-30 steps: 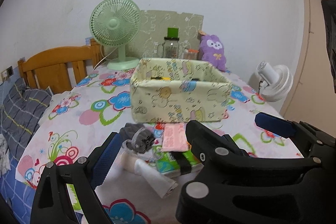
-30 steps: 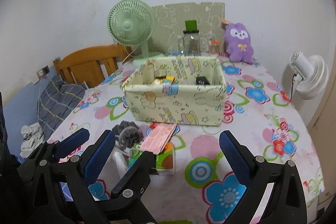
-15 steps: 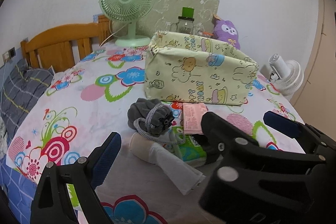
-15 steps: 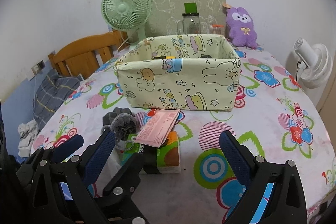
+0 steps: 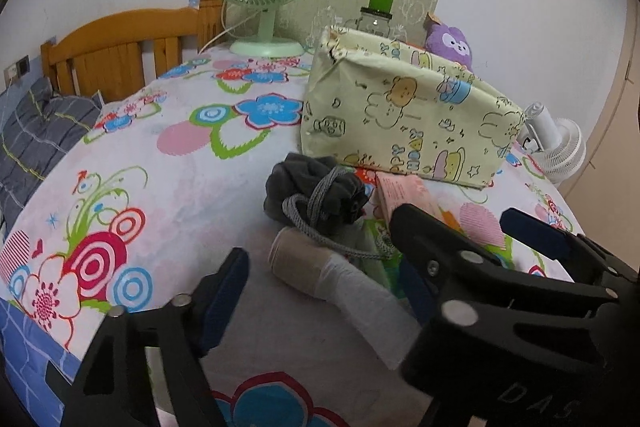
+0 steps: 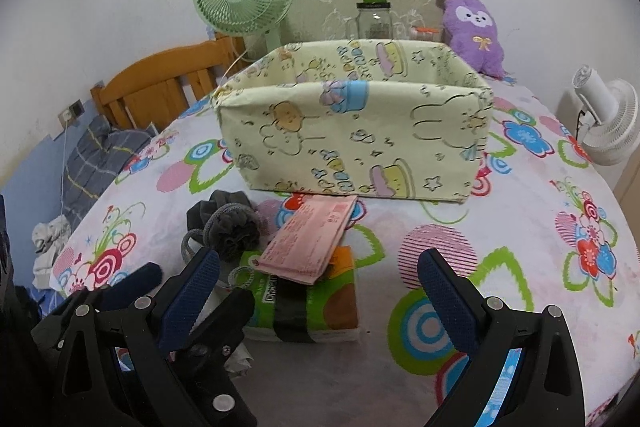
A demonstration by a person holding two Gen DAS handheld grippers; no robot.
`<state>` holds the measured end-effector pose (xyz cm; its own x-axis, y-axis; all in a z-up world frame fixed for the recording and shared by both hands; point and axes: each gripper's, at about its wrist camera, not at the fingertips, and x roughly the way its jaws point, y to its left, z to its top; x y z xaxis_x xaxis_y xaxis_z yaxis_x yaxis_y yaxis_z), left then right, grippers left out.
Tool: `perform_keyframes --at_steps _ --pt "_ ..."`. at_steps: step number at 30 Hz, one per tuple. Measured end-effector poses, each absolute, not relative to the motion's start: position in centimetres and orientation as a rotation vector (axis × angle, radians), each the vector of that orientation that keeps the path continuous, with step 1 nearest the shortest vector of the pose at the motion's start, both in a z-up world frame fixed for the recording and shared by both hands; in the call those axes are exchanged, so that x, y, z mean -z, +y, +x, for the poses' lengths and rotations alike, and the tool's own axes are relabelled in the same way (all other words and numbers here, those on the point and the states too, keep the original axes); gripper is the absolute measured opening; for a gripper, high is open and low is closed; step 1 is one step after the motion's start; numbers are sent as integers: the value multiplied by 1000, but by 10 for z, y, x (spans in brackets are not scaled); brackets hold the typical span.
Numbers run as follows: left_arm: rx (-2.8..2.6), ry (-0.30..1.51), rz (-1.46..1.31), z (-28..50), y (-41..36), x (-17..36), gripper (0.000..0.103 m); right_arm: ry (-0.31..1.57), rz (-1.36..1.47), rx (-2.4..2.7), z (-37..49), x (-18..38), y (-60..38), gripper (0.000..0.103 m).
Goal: Organize soft objects
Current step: 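Grasp the white cloth with left tool while right tool grasps the pink packet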
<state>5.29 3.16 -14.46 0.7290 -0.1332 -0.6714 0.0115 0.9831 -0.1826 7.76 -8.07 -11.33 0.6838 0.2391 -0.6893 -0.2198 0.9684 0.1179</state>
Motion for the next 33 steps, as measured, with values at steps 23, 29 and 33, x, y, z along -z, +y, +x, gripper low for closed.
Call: perform_keyframes --at_steps 23,29,33 --pt "129 753 -111 43 39 136 32 823 4 -253 77 120 -62 100" --pt "142 765 -106 42 40 134 32 827 21 -248 75 119 -65 100" --pt "122 762 -99 47 40 133 29 842 41 -234 80 119 -69 100"
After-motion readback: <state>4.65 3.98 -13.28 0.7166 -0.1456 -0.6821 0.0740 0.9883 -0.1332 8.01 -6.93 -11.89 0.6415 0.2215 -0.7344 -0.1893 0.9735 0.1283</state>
